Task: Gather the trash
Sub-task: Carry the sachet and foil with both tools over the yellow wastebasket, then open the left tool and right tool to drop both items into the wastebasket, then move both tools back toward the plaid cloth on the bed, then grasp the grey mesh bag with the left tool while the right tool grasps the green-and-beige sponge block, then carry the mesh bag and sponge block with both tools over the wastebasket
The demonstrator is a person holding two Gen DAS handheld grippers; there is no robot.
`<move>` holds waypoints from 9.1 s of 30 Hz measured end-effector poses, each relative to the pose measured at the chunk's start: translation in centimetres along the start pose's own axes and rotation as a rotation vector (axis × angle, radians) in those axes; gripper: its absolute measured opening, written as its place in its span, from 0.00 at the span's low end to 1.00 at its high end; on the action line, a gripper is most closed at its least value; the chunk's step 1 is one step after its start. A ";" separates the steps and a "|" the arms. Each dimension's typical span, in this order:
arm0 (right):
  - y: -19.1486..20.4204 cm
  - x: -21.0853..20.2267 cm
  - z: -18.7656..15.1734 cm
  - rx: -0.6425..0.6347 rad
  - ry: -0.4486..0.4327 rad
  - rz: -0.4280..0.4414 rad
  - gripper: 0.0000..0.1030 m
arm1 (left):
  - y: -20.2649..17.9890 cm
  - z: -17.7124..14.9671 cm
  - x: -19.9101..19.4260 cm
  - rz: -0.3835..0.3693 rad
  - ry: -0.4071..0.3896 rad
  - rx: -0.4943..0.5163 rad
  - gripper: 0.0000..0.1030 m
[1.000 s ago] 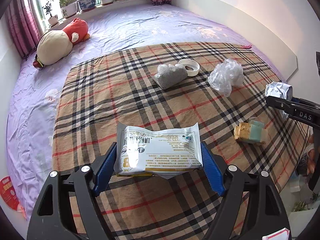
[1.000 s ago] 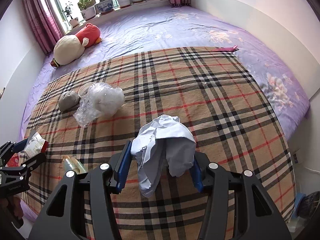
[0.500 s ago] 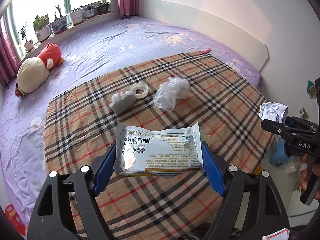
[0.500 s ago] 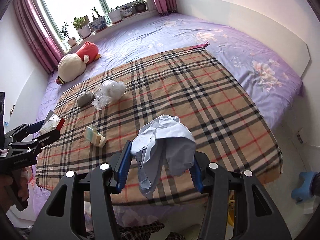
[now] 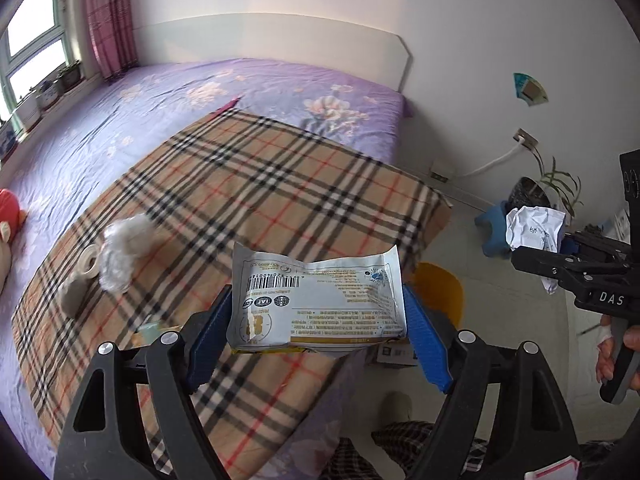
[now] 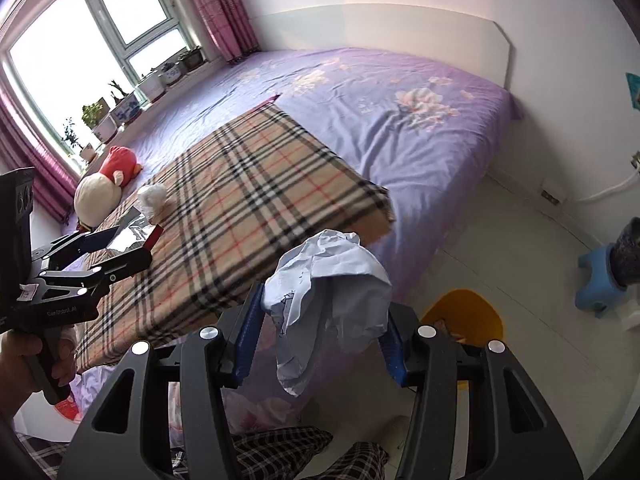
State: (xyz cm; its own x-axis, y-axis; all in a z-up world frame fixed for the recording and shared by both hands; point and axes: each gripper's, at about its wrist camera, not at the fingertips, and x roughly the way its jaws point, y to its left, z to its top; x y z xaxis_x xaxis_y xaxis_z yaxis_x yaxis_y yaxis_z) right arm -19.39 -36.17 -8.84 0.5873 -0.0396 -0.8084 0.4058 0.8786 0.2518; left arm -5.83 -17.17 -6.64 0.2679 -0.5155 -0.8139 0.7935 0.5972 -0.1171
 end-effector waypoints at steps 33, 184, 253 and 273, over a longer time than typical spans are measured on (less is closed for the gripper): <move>-29.5 15.8 -10.5 0.269 0.323 -0.092 0.53 | -26.6 -3.3 30.4 -0.141 0.448 0.475 0.78; 18.8 14.0 2.2 -0.466 0.128 0.112 0.21 | 18.6 -10.0 -0.8 0.323 0.101 -0.429 0.42; -15.0 -3.9 -4.9 0.119 -0.037 -0.116 0.21 | -19.0 1.1 8.8 -0.205 0.156 0.302 0.41; -28.3 13.6 -10.4 0.176 0.305 -0.060 0.21 | -26.3 -1.7 30.5 -0.148 0.464 0.407 0.41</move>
State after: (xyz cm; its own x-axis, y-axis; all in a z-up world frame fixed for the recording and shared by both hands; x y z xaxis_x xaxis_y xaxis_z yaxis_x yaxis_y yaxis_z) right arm -30.15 -56.58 -32.53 0.3337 0.0783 -0.9394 0.5632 0.7826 0.2653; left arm -19.50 -47.54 -29.32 -0.0535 -0.2000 -0.9783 0.9726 0.2114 -0.0964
